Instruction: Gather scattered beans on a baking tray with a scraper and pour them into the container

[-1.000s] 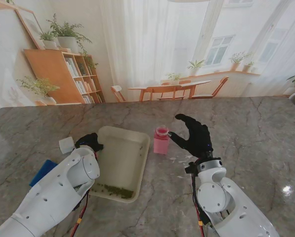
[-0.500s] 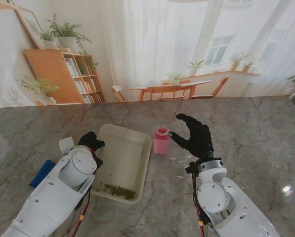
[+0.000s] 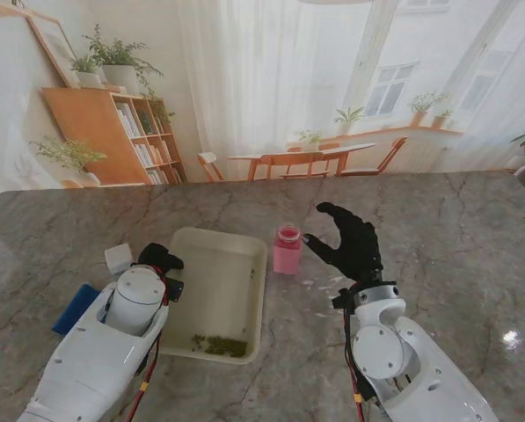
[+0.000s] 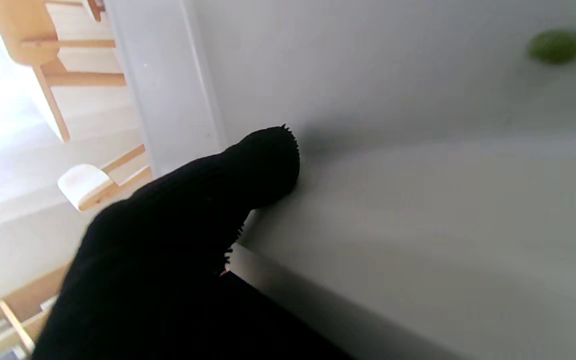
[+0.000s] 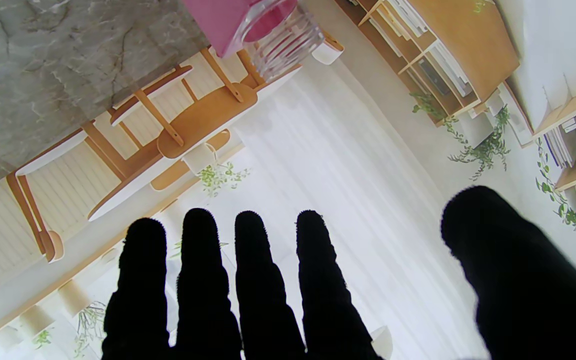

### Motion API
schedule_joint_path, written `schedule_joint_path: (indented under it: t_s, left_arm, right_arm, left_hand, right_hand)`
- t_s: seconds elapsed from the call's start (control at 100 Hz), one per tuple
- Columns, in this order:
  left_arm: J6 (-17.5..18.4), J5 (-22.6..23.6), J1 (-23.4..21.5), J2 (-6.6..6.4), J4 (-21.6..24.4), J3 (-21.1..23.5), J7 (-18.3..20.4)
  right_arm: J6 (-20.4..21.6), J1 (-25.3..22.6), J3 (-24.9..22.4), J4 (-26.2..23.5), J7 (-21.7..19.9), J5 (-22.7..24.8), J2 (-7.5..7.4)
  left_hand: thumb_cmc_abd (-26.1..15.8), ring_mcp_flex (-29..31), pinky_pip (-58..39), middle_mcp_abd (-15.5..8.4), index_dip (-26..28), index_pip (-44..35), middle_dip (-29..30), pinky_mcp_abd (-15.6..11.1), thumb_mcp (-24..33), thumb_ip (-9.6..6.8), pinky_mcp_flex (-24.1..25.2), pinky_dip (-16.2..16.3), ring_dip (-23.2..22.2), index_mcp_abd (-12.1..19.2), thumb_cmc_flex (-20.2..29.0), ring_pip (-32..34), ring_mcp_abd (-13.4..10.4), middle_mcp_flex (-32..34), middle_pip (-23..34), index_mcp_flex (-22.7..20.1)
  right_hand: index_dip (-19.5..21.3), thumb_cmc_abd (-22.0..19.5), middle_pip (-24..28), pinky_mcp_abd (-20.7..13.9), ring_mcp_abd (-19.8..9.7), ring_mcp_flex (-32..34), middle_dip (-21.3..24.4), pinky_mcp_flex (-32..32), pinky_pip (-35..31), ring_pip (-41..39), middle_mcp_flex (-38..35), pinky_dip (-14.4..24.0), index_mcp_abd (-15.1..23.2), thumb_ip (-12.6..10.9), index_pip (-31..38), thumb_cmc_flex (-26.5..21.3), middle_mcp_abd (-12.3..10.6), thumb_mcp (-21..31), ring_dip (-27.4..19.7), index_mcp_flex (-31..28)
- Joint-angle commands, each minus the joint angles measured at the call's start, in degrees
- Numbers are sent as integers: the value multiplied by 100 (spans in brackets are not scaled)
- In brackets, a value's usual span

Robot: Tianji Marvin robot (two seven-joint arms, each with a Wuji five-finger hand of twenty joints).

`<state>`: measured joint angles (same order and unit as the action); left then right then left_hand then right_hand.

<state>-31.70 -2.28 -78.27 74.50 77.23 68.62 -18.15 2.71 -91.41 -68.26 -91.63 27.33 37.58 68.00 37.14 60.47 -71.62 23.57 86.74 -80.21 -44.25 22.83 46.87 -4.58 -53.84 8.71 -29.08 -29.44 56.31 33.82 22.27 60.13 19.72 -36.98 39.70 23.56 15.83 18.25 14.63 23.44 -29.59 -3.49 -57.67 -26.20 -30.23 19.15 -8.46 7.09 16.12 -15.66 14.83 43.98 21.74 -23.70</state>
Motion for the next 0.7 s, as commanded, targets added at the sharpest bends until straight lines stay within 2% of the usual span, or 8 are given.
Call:
schedule_joint_path:
  t_s: [0.0,0.09,0.22,0.44,0.47,0.58,0.63,0.69]
  left_arm:
    - [4,6,-23,100,40,6,-44]
    - [27,-284,-41,177,75,90,-218]
    - [102,-660,-79,266,149,204,-451]
    - [333,-1029,-156,319,249,311,-657]
    - [350,-1033,-163,318,255,318,-664]
    - [402,-1076,-194,324,296,363,-723]
    - [429,-1104,-208,330,326,386,-766]
    - [473,-1098,-225,324,365,410,-785]
  right_arm:
    - [-13,-23,-9,-17,-59,1,3]
    - [-14,-24,-14,-17,-57,1,3]
    - [-22,-24,-21,-18,-62,-1,2]
    - [-39,-30,-30,-27,-61,-7,4]
    - [-41,-31,-30,-27,-59,-7,5]
    - [-43,-33,-36,-28,-60,-7,4]
    - [-44,-35,-40,-30,-65,-7,3]
    - [-46,-38,-43,-33,-69,-4,2]
  left_hand:
    - [152,526,-443,-1000,-78,4,-400,-1011,984,-835,-183,-108,-228,-1055,655,210,-754,417,465,28]
    - [257,551,-561,-1131,52,47,-903,-1028,1153,-689,-214,114,-603,-1055,702,354,-834,362,696,83]
    - [319,561,-602,-1135,214,109,-1231,-1063,1320,-450,-243,528,-1202,-1055,738,447,-849,309,793,125]
    - [371,561,-796,-1127,321,158,-1570,-1084,1456,-308,-284,1076,-1946,-1055,769,691,-911,239,924,204]
    - [368,581,-766,-1126,321,163,-1629,-1086,1478,-231,-294,1321,-2138,-1055,782,661,-936,227,933,228]
    - [366,589,-971,-1101,321,166,-1792,-1165,1521,-211,-336,1644,-2484,-1055,780,869,-1009,204,1001,337]
    - [370,611,-978,-1107,321,166,-1870,-1184,1560,-175,-346,1937,-2704,-1055,779,831,-1019,205,978,351]
    - [368,623,-1001,-1102,321,167,-1911,-1197,1573,-171,-363,2034,-2794,-1055,775,864,-1037,200,989,384]
  right_hand:
    - [-113,-163,-67,26,-82,69,7,22,68,46,-43,99,121,-203,39,-24,-95,-138,119,-92]
    - [-113,-159,-62,26,-82,70,5,22,68,43,-47,99,124,-204,37,-26,-91,-138,120,-85]
    - [-111,-164,-61,26,-77,77,6,22,68,39,-50,99,123,-204,42,-28,-94,-136,121,-94]
    - [-110,-168,-60,24,-78,75,6,11,61,37,-46,104,125,-204,44,-30,-91,-140,121,-100]
    - [-111,-167,-58,24,-73,71,5,11,61,39,-49,104,125,-203,41,-28,-88,-142,120,-93]
    - [-107,-164,-58,24,-75,71,5,11,61,37,-47,105,122,-204,51,-32,-97,-141,121,-110]
    - [-108,-162,-59,24,-86,68,6,11,62,39,-42,105,128,-204,46,-30,-93,-141,120,-98]
    - [-108,-164,-59,24,-88,70,6,11,62,38,-44,106,123,-204,48,-33,-86,-140,120,-106]
